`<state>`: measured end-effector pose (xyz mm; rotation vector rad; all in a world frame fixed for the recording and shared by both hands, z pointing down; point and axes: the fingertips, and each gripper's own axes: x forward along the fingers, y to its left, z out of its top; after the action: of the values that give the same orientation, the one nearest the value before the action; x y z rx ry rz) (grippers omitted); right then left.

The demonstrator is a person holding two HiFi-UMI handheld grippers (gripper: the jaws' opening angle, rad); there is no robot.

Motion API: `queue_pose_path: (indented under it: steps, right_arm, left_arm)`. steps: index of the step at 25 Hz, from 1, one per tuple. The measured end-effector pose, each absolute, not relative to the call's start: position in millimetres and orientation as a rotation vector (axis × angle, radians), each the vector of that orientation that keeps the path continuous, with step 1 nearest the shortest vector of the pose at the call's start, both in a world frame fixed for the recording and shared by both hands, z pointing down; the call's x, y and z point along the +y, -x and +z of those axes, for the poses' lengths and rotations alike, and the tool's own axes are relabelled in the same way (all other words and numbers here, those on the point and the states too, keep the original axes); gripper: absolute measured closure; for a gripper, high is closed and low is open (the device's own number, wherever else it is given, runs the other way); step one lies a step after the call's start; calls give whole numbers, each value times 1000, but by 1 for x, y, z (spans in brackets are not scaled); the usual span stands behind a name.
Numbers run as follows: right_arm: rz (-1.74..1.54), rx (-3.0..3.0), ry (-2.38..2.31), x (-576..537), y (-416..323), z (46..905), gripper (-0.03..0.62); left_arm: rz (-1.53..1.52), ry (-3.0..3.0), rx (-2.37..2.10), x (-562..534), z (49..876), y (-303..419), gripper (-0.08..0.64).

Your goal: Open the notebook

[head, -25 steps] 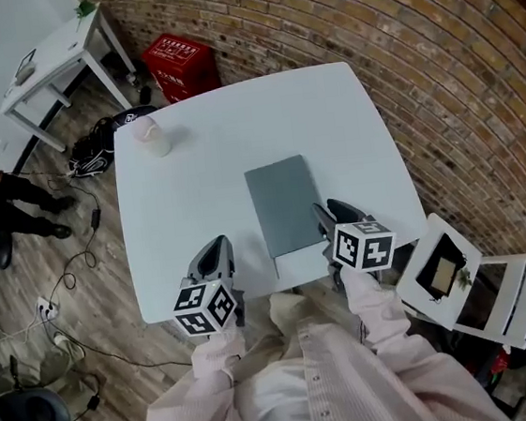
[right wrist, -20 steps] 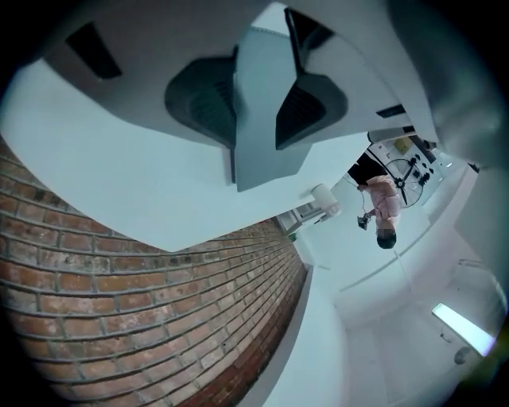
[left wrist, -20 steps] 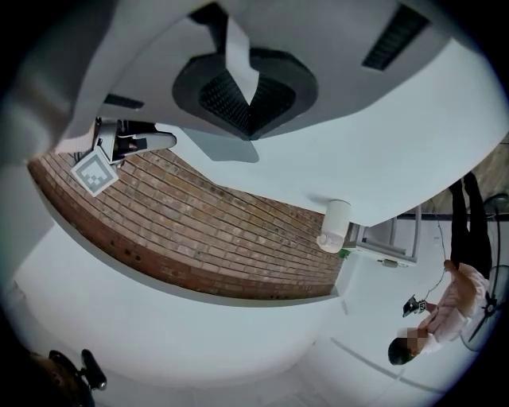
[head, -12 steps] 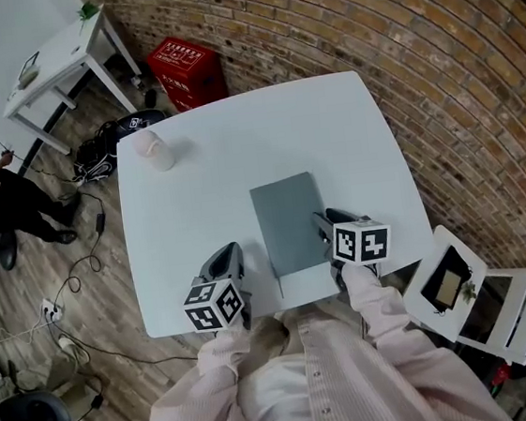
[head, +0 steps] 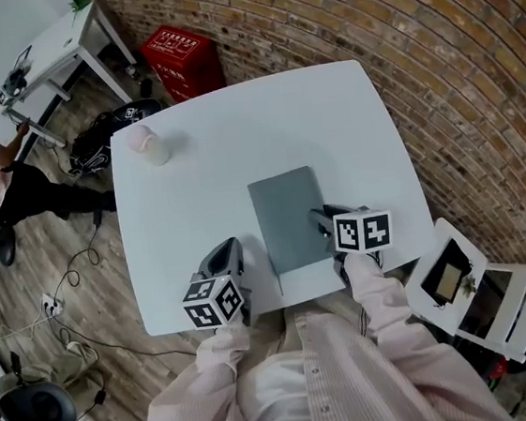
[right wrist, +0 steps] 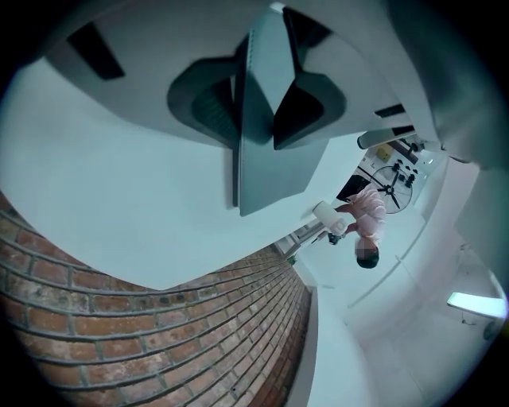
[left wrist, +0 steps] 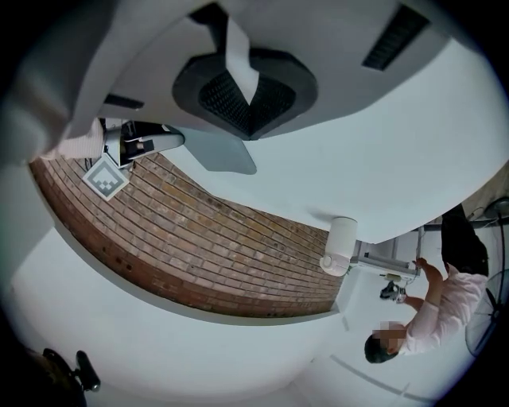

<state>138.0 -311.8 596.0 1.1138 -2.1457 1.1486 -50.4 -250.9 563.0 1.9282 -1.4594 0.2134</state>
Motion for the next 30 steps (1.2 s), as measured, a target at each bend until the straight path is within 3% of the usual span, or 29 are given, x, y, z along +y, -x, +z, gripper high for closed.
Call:
queue_pose_path:
  steps: [14,30]
  right_arm:
    - [1200,-2146,-1076,-315,-144,595,526]
    - [1262,-2271,-1023,-312,-141,570,551]
  left_arm:
    - [260,-1946,-1428,-250,564,41,568]
    - [222,-1953,-1497,-244,552,43,568]
